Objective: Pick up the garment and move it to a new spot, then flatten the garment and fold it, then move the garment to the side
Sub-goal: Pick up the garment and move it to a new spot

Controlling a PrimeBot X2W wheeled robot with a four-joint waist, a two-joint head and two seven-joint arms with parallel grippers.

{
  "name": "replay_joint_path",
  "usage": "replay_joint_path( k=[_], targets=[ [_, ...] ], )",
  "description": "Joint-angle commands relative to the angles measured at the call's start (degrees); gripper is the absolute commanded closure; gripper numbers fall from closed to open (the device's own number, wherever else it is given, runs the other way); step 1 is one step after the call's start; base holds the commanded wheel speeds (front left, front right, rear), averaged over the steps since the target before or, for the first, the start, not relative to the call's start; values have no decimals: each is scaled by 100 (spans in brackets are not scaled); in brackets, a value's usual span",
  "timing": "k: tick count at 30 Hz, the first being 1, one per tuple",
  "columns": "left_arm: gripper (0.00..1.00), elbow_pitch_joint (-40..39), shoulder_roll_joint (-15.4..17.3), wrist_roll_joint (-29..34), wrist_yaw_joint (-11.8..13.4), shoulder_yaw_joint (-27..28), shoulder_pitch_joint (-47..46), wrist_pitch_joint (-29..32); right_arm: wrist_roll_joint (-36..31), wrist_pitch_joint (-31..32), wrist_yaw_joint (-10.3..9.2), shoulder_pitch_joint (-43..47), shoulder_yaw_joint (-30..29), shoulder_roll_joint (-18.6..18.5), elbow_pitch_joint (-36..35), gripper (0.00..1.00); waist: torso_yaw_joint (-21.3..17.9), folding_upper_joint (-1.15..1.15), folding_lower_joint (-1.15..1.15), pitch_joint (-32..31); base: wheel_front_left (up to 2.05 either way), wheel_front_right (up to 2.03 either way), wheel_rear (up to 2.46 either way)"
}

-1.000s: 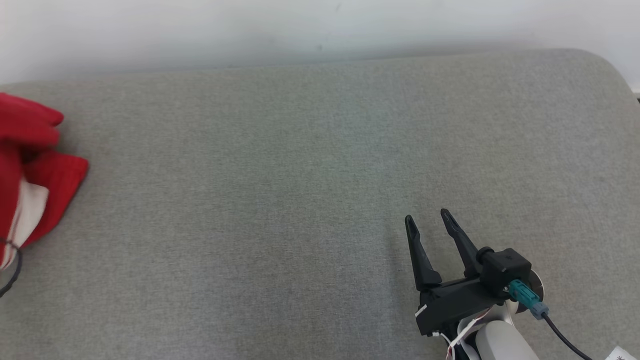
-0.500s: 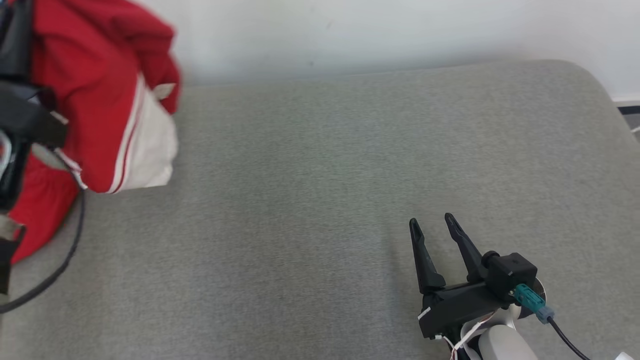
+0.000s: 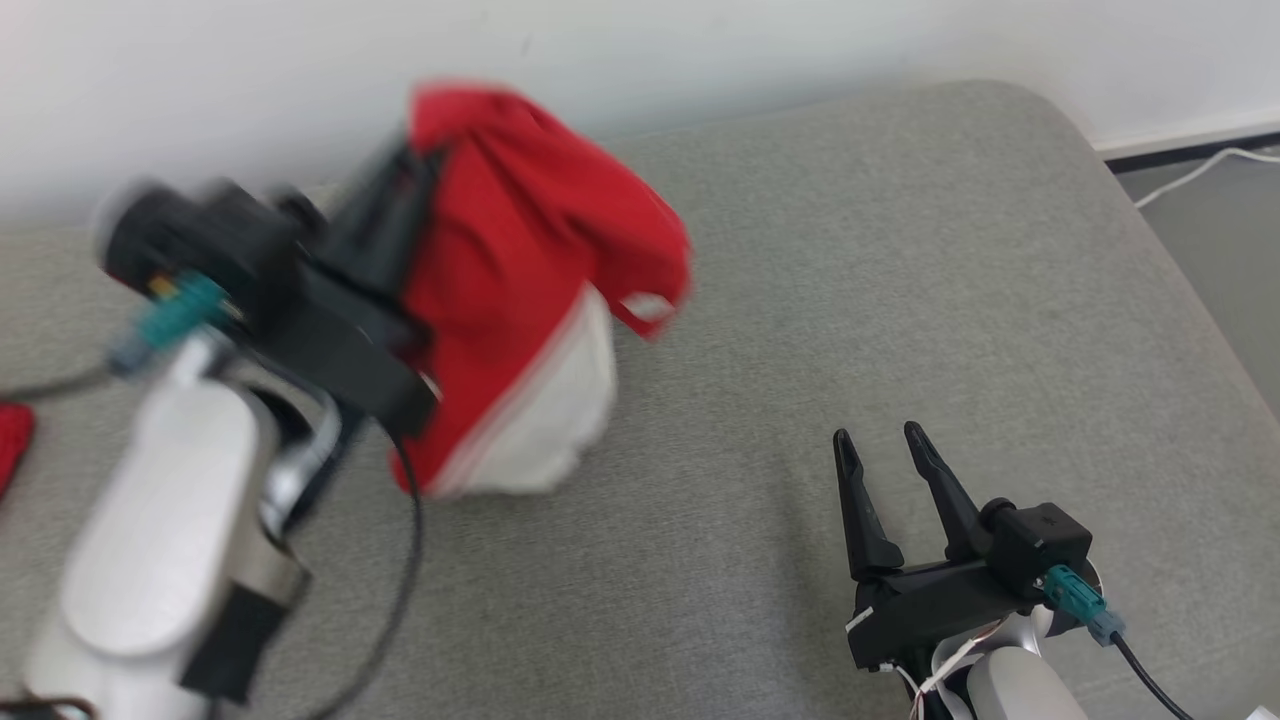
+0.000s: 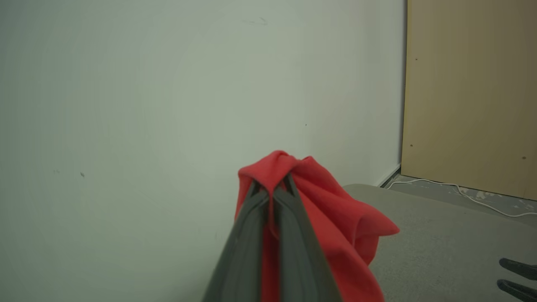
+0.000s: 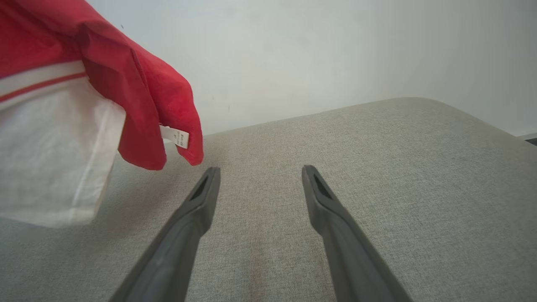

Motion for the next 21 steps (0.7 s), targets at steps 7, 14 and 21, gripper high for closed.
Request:
replay_joint_path(
  k=[7,14,21],
  targets=[
    [100,413,-318,-135,-28,-567,952,-329,-25,-9,4,56,-40,7,-16,0,-142,0,0,136,0,0,0],
    [1,1304,-718,-116,-62,-1081,1162,-910,-100,-9,4,24,-51,6,44,0,28,0,0,91,0,0,0],
    [0,1424,-1007,-234,30,-1145,1344,-1245,-72,-9,4,138,-77,5,65,0,302,0,0,-37,0,0,0]
  ],
)
